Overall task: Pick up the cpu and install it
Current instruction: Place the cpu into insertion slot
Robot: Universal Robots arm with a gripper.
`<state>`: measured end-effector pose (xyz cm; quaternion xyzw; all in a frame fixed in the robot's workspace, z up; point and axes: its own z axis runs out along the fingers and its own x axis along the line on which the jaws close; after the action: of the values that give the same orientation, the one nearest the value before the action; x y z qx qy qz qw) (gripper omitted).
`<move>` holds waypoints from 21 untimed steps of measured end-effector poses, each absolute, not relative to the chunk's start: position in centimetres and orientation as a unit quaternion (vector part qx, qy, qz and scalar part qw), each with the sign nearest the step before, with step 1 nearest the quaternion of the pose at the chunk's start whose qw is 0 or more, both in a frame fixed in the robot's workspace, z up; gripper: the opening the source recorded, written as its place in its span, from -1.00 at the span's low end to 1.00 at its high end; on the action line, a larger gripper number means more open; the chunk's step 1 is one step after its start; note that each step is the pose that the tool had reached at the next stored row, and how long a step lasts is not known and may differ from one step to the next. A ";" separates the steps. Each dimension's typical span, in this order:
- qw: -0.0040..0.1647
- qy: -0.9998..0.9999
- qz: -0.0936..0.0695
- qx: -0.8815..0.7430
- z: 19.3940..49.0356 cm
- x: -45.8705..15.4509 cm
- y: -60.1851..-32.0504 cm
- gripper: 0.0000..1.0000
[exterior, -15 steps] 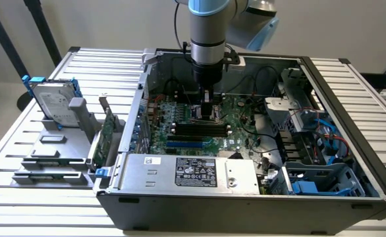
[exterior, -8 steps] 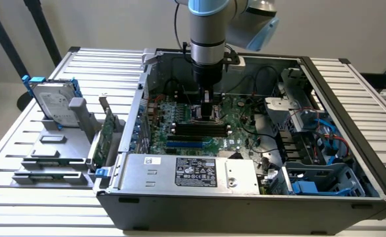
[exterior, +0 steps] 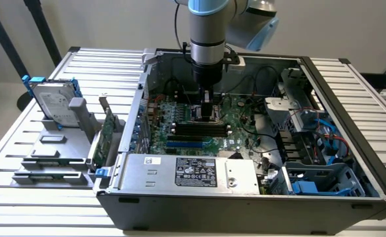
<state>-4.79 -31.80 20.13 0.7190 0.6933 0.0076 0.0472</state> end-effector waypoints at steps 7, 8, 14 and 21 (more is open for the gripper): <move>0.047 0.697 0.008 0.716 20.2 -4.8 -31.8 0.23; 0.046 0.697 0.009 0.715 20.2 -4.8 -31.8 0.23; 0.037 0.699 0.018 0.714 20.3 -4.8 -31.8 0.23; 0.030 0.699 0.025 0.715 20.1 -4.8 -31.8 0.23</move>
<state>-4.79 -31.80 20.13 0.7145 0.6985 0.0247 0.0301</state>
